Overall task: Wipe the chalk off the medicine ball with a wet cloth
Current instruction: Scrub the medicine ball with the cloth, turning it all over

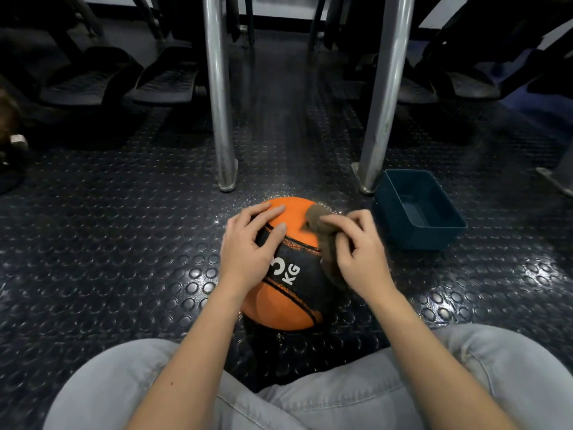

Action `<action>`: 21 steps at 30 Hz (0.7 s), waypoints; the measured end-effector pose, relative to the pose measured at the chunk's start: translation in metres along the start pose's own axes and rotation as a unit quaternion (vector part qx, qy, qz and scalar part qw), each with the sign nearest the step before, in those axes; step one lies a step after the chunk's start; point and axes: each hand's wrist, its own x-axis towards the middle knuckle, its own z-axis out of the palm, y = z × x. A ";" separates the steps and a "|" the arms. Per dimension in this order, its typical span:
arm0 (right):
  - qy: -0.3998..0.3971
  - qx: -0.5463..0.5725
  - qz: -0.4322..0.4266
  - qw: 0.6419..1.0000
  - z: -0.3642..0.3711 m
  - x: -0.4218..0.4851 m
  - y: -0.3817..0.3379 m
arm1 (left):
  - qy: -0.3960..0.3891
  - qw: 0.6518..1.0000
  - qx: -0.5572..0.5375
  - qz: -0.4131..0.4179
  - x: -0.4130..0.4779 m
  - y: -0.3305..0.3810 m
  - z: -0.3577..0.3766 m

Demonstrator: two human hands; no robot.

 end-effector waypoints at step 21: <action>-0.008 0.031 -0.020 0.999 0.001 -0.001 -0.007 | 0.010 1.000 0.001 -0.001 0.003 -0.003 0.000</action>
